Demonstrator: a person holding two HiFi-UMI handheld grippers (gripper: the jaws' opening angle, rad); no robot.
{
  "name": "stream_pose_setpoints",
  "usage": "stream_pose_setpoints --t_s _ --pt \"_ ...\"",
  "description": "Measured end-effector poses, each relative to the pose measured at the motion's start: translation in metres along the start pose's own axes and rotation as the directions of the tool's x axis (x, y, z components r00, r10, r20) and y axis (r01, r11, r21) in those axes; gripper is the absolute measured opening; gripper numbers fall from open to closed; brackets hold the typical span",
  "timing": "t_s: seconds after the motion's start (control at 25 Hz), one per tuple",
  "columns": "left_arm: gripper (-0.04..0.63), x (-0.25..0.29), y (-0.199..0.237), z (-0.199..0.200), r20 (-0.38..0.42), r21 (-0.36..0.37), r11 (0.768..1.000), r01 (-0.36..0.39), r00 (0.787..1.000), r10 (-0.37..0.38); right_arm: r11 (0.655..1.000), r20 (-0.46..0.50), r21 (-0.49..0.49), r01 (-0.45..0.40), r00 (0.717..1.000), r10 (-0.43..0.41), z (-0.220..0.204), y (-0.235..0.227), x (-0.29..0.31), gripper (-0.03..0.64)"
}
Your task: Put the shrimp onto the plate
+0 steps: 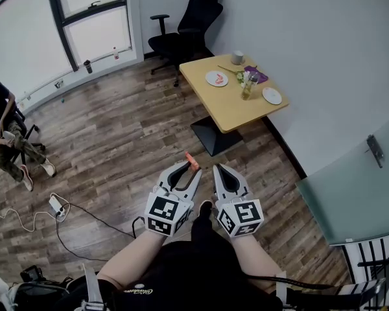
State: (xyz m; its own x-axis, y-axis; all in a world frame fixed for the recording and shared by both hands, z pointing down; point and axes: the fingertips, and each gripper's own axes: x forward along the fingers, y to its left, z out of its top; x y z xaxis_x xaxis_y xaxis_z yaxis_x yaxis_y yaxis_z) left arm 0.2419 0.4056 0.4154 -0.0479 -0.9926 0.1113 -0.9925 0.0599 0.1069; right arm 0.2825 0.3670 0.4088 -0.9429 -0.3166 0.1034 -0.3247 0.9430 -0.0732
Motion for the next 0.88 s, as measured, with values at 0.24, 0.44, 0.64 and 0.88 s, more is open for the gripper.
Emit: stream_pose_setpoints --t_s 0.24,0.44,0.64,0.88 --pt "0.120 0.033 0.014 -0.001 -0.009 -0.008 1.000 -0.004 1.000 0.004 1.000 -0.011 -0.001 -0.014 1.000 0.014 -0.003 -0.022 0.026 0.002" --pt "0.120 0.074 0.036 0.002 -0.020 -0.014 1.000 -0.025 0.999 0.025 1.000 -0.006 -0.013 -0.021 1.000 0.021 0.003 -0.052 0.056 0.002" --pt "0.120 0.129 0.060 0.020 -0.017 -0.031 0.997 -0.064 0.998 0.064 0.999 -0.008 0.003 -0.048 0.999 0.048 0.017 -0.098 0.099 0.002" --pt "0.120 0.192 0.087 0.035 -0.019 -0.043 0.992 -0.116 0.993 0.115 0.995 -0.013 0.018 -0.098 0.995 0.098 0.029 -0.152 0.149 0.002"
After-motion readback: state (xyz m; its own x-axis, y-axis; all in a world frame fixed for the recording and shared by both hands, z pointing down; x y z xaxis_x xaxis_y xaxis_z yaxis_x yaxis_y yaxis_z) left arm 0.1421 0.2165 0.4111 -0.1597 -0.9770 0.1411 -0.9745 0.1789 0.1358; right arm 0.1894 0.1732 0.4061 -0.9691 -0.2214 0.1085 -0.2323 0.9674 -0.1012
